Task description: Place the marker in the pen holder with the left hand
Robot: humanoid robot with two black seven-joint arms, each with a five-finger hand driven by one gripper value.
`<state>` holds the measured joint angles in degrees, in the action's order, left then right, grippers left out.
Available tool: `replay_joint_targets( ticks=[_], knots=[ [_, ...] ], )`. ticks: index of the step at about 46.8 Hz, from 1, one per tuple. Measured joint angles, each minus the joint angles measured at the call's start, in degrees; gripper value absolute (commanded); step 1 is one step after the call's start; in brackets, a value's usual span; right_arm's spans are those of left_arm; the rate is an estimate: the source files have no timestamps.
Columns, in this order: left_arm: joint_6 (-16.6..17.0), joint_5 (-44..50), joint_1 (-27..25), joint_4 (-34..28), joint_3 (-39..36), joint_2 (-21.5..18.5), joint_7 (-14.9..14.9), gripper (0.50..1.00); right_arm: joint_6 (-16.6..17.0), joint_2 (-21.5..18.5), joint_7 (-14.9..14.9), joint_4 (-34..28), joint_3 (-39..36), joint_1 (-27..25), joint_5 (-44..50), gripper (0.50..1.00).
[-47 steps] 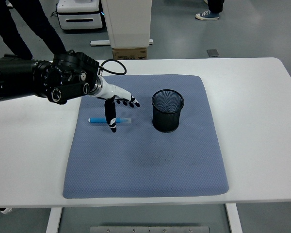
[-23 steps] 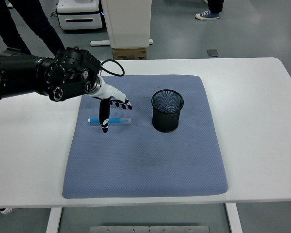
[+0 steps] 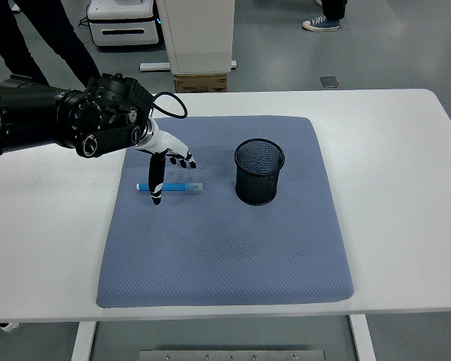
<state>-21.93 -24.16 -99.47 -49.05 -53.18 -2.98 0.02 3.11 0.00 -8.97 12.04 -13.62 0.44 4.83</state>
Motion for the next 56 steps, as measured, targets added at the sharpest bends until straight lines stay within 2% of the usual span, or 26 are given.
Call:
replay_joint_targets(
  ticks=[27, 30, 36, 56],
  knots=[
    [0.00, 0.96, -0.54, 0.10, 0.00, -0.41, 2.27, 1.000, 0.00, 0.00, 0.00, 0.00, 0.00, 0.00, 0.00, 1.000],
    [-0.69, 0.96, -0.85, 0.10, 0.01, -0.37, 2.27, 1.000, 0.01, 0.00, 0.00, 0.00, 0.00, 0.00, 0.00, 1.000],
    [-4.42, 0.13, -1.30, 0.09, -0.26, -0.35, 2.04, 1.000, 0.02, 0.00, 0.00, 0.00, 0.00, 0.00, 0.00, 1.000],
    [-4.28, -2.90, -0.75, 0.47, -1.14, 0.00, 1.82, 1.000, 0.00, 0.00, 0.00, 0.00, 0.00, 0.00, 0.00, 1.000]
  ],
)
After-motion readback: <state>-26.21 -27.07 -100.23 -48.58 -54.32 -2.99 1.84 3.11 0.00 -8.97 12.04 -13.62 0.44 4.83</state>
